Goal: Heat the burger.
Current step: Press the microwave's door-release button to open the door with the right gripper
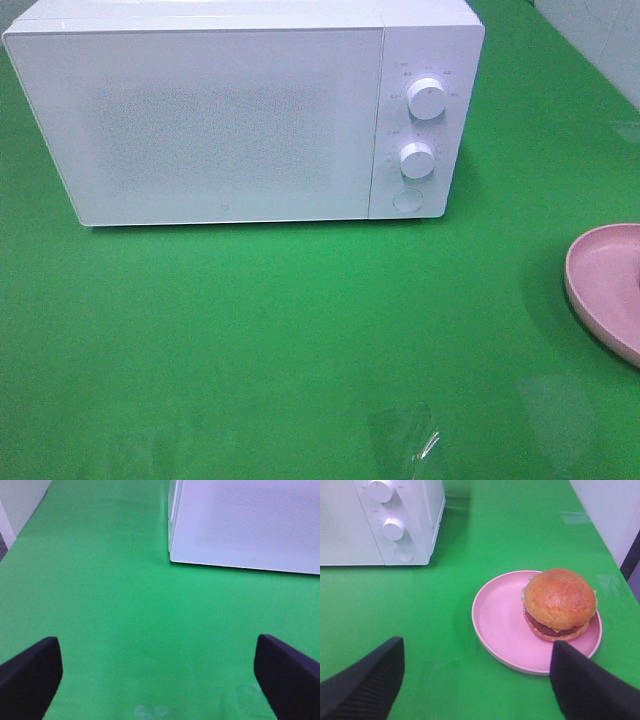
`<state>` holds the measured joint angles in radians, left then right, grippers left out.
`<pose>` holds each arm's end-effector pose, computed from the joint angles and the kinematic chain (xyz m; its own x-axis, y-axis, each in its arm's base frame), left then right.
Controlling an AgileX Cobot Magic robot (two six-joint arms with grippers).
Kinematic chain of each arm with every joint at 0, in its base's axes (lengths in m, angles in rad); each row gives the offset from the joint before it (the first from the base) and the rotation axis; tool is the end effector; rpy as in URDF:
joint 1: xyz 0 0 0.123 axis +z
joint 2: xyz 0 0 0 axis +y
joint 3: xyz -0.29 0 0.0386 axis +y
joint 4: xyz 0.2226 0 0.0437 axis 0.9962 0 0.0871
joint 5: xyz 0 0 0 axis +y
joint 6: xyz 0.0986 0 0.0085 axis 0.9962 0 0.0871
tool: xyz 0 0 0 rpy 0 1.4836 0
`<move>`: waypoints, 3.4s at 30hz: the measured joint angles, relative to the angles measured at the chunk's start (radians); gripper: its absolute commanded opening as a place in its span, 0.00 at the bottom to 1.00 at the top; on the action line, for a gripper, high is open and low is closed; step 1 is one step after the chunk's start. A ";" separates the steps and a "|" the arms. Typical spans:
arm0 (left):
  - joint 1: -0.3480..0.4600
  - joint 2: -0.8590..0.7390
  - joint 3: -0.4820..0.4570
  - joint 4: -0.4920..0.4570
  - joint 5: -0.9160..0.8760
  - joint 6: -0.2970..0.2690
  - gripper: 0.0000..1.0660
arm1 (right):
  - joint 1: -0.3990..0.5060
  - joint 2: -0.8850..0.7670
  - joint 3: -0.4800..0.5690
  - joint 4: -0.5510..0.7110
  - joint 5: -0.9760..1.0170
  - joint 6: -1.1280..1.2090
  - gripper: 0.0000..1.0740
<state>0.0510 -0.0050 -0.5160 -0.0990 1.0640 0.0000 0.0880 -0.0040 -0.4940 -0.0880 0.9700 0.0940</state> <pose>-0.0298 -0.0101 0.2655 -0.4385 -0.0704 -0.8960 0.0057 0.9967 -0.0811 -0.0232 -0.0093 0.2682 -0.3728 0.0113 -0.9278 -0.0042 0.9999 0.0139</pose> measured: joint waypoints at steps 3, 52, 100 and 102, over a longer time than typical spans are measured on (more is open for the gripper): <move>0.000 0.000 0.000 0.000 0.000 0.000 0.92 | 0.000 0.000 0.000 0.000 0.000 0.000 0.71; 0.000 0.000 0.000 0.000 0.001 0.000 0.92 | 0.000 0.490 -0.061 -0.012 -0.368 0.000 0.71; 0.000 0.000 0.000 0.000 0.002 0.000 0.92 | 0.094 1.191 0.118 0.197 -1.511 -0.094 0.71; 0.000 0.000 0.000 0.000 0.002 0.000 0.92 | 0.164 1.246 0.120 0.293 -1.570 -0.176 0.71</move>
<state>0.0510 -0.0050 -0.5160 -0.0990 1.0660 0.0000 0.2520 1.2420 -0.3740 0.2050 -0.6000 -0.0820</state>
